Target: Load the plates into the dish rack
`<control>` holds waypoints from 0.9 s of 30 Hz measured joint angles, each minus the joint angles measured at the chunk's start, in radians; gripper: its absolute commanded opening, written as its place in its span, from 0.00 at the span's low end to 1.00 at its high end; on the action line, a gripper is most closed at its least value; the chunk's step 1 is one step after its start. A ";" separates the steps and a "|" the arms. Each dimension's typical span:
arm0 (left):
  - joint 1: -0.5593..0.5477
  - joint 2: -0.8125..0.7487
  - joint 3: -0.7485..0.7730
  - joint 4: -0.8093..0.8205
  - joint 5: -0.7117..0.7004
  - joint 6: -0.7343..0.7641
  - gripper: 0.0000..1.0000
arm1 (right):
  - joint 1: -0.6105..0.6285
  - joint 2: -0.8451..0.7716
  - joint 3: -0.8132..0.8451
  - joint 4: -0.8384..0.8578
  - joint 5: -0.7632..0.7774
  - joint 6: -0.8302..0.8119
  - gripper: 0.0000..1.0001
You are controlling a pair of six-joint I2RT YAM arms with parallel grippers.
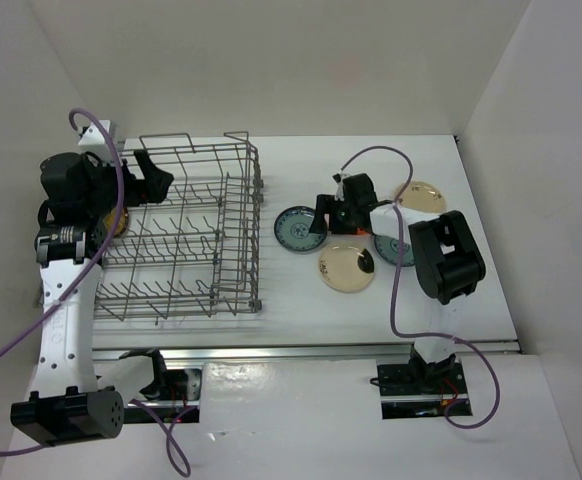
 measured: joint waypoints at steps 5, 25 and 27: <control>0.000 0.000 0.000 0.006 0.005 0.000 1.00 | 0.000 0.054 0.049 0.008 -0.002 0.003 0.66; 0.000 0.040 0.001 0.024 0.153 -0.027 1.00 | -0.023 0.067 0.154 -0.044 0.114 0.055 0.00; 0.000 0.052 0.002 0.035 0.222 -0.053 0.98 | -0.049 -0.011 0.139 -0.079 0.138 0.027 0.00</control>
